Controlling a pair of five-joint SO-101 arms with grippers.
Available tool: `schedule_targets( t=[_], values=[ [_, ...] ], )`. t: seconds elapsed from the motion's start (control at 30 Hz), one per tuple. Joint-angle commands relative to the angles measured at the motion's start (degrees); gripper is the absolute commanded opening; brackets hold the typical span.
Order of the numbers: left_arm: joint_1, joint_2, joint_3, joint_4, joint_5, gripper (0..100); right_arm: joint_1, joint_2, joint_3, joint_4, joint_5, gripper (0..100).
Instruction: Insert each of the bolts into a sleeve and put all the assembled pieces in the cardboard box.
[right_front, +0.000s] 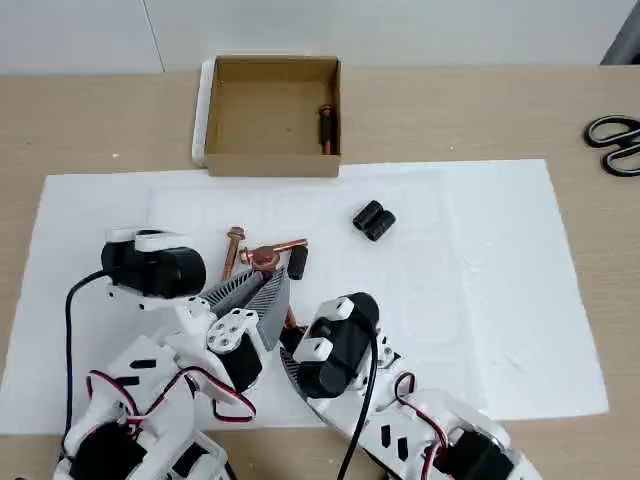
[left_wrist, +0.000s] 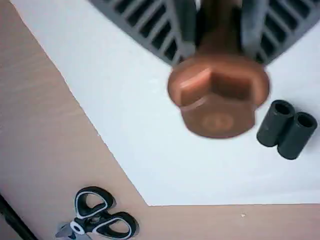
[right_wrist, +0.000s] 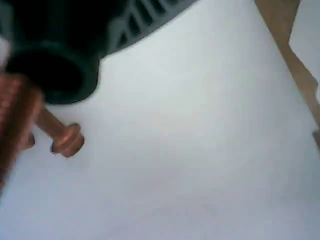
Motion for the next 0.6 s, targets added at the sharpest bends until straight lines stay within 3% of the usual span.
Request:
schedule_targets(
  t=[0.0,0.57],
  values=[
    [0.6,-0.4,-0.9,-1.3,0.4,1,0.0,0.0,-0.6,0.1,0.1,0.2],
    [0.8,-0.4,-3.9,1.8,2.0,1,4.6,0.1,-0.6,-0.4,0.1,0.2]
  ],
)
